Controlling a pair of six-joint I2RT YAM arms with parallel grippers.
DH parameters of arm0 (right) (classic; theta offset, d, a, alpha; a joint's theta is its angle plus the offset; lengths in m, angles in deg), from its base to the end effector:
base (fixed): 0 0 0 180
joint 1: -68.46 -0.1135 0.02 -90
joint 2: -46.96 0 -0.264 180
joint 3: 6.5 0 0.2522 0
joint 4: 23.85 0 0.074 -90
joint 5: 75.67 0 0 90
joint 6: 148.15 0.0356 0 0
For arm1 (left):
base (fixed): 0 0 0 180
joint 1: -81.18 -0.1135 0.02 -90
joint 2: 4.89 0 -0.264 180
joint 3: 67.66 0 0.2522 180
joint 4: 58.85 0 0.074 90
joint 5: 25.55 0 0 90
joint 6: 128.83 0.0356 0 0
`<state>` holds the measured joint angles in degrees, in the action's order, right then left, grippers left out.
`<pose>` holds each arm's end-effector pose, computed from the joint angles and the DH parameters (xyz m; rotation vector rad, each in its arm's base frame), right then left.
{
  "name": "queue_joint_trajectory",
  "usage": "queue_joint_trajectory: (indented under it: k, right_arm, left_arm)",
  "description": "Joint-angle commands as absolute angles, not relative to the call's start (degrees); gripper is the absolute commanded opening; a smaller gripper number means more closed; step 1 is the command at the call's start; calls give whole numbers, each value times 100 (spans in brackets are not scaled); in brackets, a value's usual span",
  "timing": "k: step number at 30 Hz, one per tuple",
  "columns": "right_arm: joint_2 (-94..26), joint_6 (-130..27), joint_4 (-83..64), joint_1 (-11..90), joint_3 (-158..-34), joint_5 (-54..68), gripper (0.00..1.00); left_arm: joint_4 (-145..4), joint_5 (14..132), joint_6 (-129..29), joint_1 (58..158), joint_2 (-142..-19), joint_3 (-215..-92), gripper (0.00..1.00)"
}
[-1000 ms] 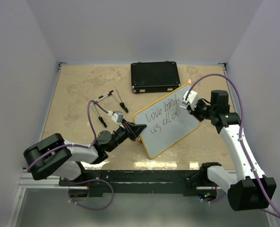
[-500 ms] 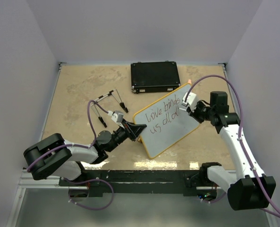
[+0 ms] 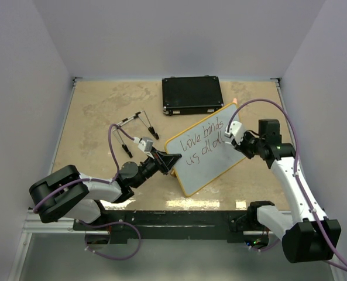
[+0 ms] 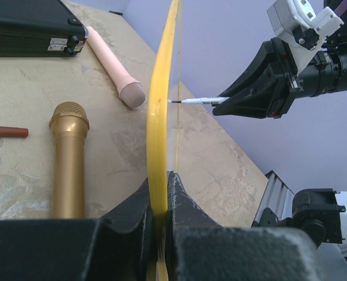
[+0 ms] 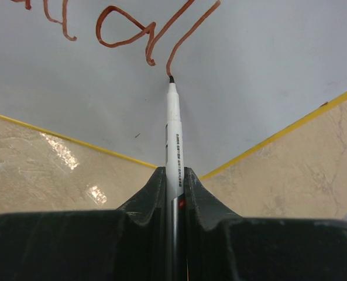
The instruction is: Write a sentence on the whiteboard
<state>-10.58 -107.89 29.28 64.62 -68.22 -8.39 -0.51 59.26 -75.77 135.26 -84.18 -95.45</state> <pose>0.1986 0.0271 0.2741 -1.2094 2.0055 0.0911 0.1414 -0.1897 0.1886 0.1549 1.5670 -1.2145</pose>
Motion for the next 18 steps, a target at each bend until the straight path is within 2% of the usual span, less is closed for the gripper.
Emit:
queue_joint_trajectory:
  k: [1, 5, 13, 18]
  right_arm:
    - [-903, -10623, 2647, 6459, -6780, -413, 0]
    - [-842, -10517, 2629, 6477, -7017, -447, 0]
    - [-306, -10377, 3218, 6495, -7887, -1317, 0]
    - [-33, -9773, 2929, 6495, -8160, -1440, 0]
  left_arm:
    - [-309, 6199, -7161, 13585, -8443, -9549, 0]
    - [-326, 6190, -7152, 13585, -8426, -9549, 0]
    - [-335, 6217, -7152, 13585, -8391, -9549, 0]
    - [-300, 6269, -7187, 13585, -8347, -9592, 0]
